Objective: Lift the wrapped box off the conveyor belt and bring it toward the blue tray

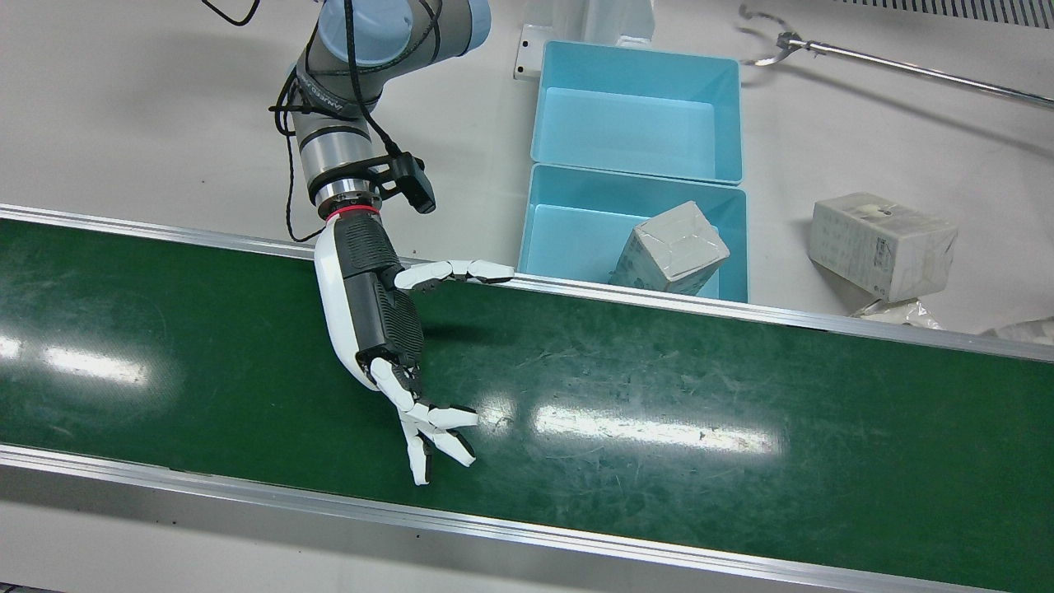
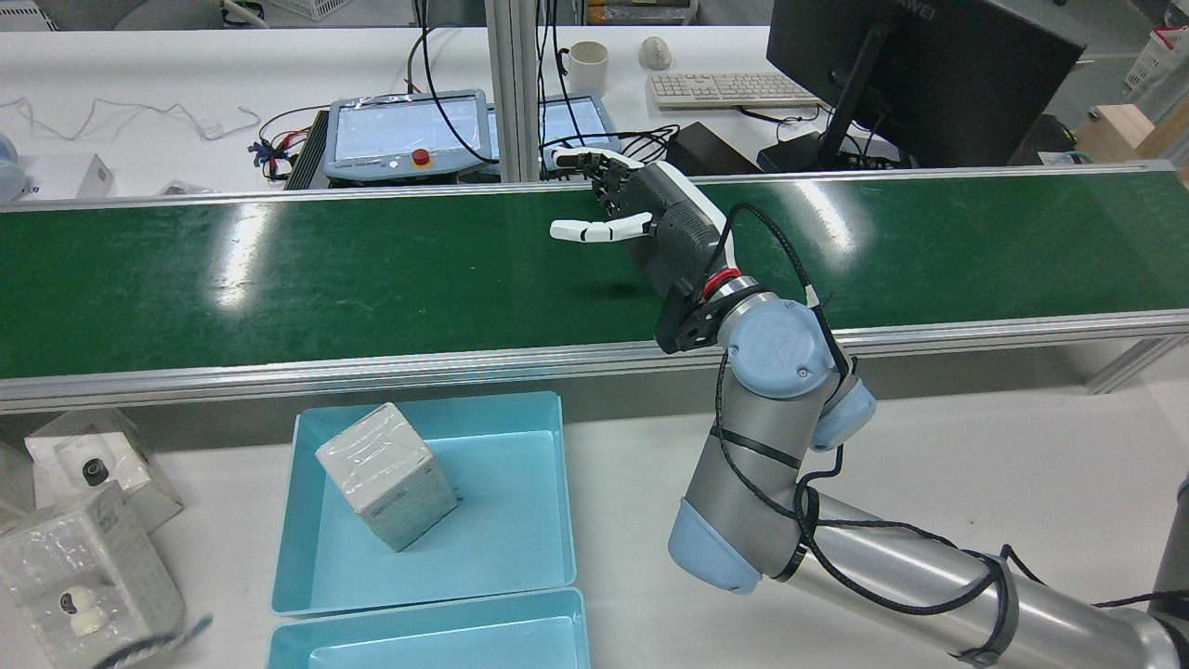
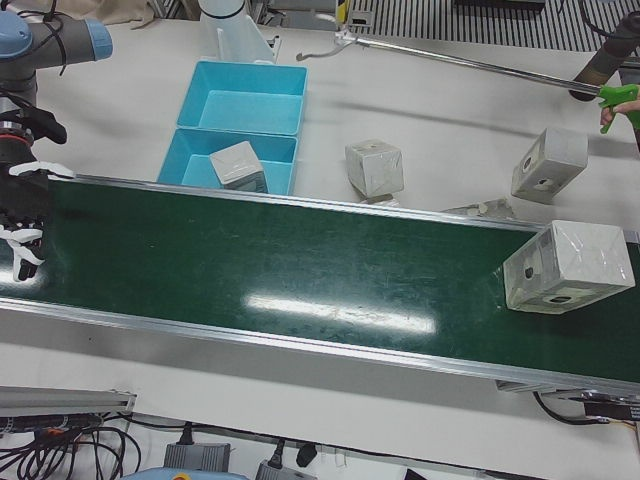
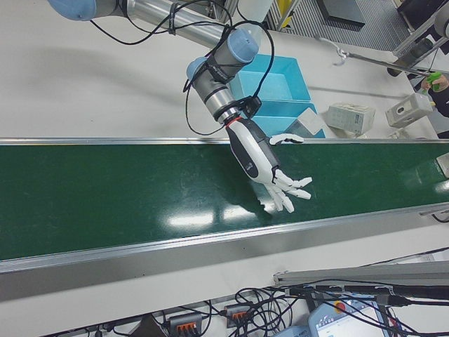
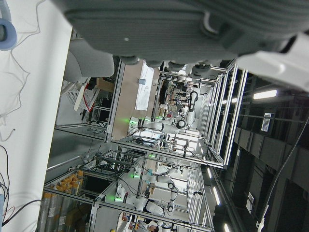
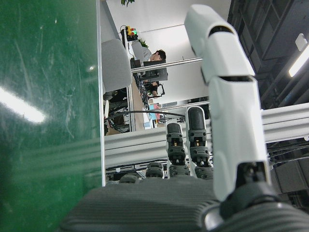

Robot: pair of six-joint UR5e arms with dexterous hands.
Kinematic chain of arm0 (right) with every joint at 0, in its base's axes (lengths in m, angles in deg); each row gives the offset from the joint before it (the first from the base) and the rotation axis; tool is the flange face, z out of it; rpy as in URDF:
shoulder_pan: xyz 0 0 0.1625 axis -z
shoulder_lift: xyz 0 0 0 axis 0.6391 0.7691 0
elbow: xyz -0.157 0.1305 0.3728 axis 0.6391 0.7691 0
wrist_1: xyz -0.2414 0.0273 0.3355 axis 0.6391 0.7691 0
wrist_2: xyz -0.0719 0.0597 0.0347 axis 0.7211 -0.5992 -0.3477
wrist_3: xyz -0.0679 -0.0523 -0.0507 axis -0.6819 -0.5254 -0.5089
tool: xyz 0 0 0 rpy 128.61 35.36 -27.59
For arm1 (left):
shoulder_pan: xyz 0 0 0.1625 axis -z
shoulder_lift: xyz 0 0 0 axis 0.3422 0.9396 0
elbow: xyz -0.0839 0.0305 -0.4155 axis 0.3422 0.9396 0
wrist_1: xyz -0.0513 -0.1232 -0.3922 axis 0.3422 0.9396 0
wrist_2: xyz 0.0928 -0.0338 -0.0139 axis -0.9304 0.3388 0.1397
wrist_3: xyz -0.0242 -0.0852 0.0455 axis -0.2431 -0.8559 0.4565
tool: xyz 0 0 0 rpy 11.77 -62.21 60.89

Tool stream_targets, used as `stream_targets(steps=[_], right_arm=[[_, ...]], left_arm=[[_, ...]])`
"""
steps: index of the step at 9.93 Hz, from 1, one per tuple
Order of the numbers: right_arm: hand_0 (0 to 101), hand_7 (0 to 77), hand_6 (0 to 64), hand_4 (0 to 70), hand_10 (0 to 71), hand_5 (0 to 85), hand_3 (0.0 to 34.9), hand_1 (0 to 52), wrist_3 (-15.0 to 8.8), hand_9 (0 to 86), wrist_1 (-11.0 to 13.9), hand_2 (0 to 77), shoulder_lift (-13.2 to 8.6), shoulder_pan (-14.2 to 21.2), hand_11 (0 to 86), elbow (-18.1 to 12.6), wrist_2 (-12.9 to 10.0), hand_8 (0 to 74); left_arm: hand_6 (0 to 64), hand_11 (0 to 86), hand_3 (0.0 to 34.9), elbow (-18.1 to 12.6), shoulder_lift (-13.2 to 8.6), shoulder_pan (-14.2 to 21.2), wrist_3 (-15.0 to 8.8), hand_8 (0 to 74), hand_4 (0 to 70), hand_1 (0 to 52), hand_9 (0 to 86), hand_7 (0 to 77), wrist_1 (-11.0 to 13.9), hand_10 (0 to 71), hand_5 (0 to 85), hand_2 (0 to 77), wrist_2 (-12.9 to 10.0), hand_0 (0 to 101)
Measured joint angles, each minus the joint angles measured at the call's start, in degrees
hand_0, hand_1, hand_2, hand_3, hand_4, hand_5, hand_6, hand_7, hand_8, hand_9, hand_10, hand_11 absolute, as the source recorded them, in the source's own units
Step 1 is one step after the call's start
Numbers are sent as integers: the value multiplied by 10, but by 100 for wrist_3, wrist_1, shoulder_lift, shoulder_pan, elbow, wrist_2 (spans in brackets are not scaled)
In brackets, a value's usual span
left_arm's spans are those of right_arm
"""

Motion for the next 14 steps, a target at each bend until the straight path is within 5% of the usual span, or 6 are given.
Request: stream_targets(steps=[4,8,14], right_arm=[[516,114,87,185,0,300,2,207,36,49,244,207,-21,-15,5,-59,-13,16],[520,153,98,218,0,338,2,218,74,65,764,256,-87,-225,5,-458,-21,33],[520,98,87,164,0,300,2,213,126,49,765,229,20,-321,11,-458,-23,0]], left_arm=[[5,5,0,0,0,0,0,5,0,0,5,0,0,5,11,11,0,0],[5,5,0,0,0,0,0,5,0,0,0,0,0,5,11,5,0,0],[5,5,0,0,0,0,0,5,0,0,0,5,0,5,11,5,0,0]])
